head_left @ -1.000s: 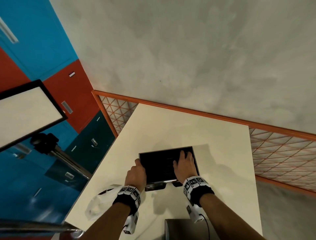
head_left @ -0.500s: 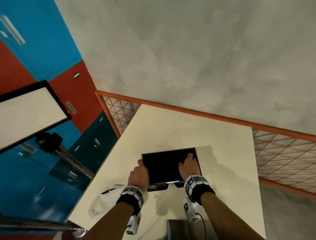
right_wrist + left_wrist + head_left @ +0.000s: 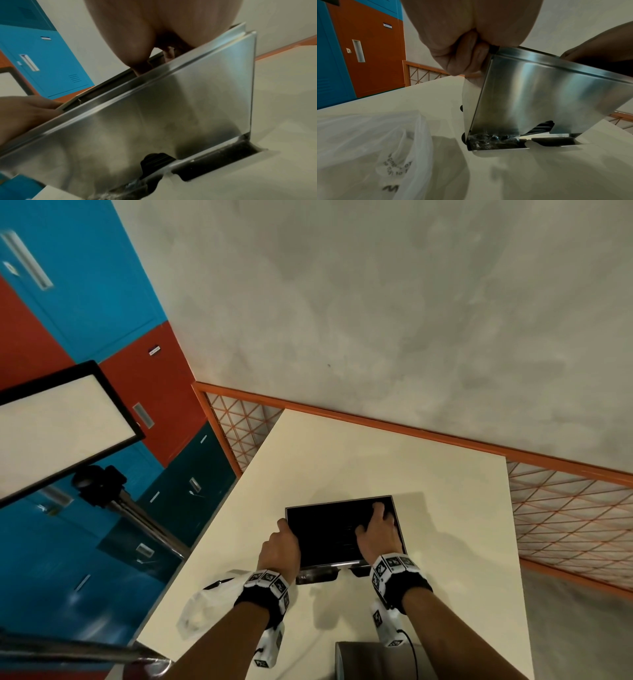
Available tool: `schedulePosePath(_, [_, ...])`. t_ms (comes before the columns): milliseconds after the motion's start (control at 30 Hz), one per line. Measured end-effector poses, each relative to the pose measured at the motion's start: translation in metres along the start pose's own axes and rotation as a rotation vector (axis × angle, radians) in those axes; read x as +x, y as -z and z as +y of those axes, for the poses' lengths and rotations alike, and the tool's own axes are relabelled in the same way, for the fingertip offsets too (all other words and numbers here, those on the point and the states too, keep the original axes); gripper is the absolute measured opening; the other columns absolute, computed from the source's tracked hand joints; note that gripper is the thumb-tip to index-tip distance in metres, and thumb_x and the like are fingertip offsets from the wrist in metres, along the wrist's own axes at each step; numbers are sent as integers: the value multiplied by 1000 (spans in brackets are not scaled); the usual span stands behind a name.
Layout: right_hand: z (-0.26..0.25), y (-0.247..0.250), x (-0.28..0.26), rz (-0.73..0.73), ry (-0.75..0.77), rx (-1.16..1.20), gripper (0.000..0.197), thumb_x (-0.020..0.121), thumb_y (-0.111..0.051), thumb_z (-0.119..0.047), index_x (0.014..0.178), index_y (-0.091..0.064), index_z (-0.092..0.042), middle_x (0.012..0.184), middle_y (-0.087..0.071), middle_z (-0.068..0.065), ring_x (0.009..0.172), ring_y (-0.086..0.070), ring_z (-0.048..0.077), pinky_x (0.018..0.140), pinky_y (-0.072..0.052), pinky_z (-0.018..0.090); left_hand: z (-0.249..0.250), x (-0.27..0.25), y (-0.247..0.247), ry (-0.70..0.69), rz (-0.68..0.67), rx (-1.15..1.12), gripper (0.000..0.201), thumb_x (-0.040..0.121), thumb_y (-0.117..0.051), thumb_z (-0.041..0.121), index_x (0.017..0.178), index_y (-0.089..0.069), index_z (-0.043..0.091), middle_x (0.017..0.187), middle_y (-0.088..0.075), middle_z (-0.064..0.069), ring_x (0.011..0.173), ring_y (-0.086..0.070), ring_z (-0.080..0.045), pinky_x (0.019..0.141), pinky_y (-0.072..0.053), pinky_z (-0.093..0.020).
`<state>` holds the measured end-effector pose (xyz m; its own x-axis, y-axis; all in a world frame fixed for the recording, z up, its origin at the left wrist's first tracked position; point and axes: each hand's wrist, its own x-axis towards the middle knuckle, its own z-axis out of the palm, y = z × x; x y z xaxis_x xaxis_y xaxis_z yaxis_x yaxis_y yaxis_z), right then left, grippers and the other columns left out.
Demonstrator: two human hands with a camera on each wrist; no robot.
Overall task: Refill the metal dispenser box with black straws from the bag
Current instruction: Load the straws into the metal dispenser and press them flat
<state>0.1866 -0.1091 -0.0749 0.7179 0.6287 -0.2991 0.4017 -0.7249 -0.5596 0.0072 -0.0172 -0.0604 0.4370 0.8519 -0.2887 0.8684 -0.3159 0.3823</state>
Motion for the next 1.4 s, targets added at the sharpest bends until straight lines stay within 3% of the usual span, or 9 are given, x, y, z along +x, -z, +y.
schedulePosePath(133, [-6,0,8,-19,-122,65,69,98,-46,-32,152,-13,-5,140,-45,25,119,-53,42,87,-46,41,0,-1,0,0,-1,-10,20,101,-33,15,120,-40,9,114,-64,-20,103,-62,-41,85,-48,-45])
schedulePosePath(267, [-8,2,19,-59,-204,142,62,98,-50,-30,146,-28,2,136,-50,27,118,-54,42,88,-48,41,-3,-3,-3,-16,10,-2,21,100,-34,15,120,-39,9,111,-65,-19,100,-64,-40,83,-49,-45])
schedulePosePath(333, [-8,2,22,-68,-202,164,57,95,-53,-29,140,-36,3,131,-54,26,114,-57,42,87,-50,41,-3,-3,-3,-19,16,-5,20,100,-34,15,119,-39,10,110,-65,-18,99,-64,-40,81,-48,-44])
schedulePosePath(533, [-4,-1,21,-42,-211,185,56,96,-51,-29,140,-35,2,130,-54,27,112,-57,43,82,-46,40,-4,-5,-5,-17,20,0,22,99,-34,13,121,-39,9,109,-66,-18,99,-64,-40,82,-49,-44])
schedulePosePath(767, [-7,0,29,-46,-226,230,45,96,-52,-29,125,-47,5,120,-59,28,104,-61,43,74,-45,36,-3,-5,-4,-15,19,-11,20,100,-34,14,120,-39,9,109,-66,-18,99,-65,-40,81,-48,-43])
schedulePosePath(900, [-4,-1,26,-43,-204,238,48,95,-53,-23,133,-43,5,122,-60,27,104,-61,41,73,-45,34,-2,-6,-4,-15,15,-8,22,100,-34,12,122,-39,9,110,-66,-18,99,-64,-40,82,-48,-44])
schedulePosePath(1033, [-4,-1,24,-2,-217,273,62,94,-53,-21,146,-29,2,125,-59,28,106,-61,42,74,-46,34,-2,-6,-4,-16,23,-20,21,100,-34,13,120,-38,9,108,-67,-18,98,-65,-40,79,-46,-43])
schedulePosePath(1200, [-4,0,16,8,-135,214,52,96,-50,-23,142,-33,-6,112,-63,24,93,-64,40,73,-51,40,-2,-6,-4,-15,24,-19,21,100,-34,13,120,-38,9,109,-67,-18,98,-65,-40,79,-46,-42])
schedulePosePath(1400, [-6,3,14,-36,-169,104,54,98,-46,-30,142,-31,-2,124,-58,26,106,-61,42,81,-50,41,-3,-5,-4,-7,19,-22,21,100,-33,14,119,-38,10,109,-66,-17,98,-65,-40,80,-47,-43])
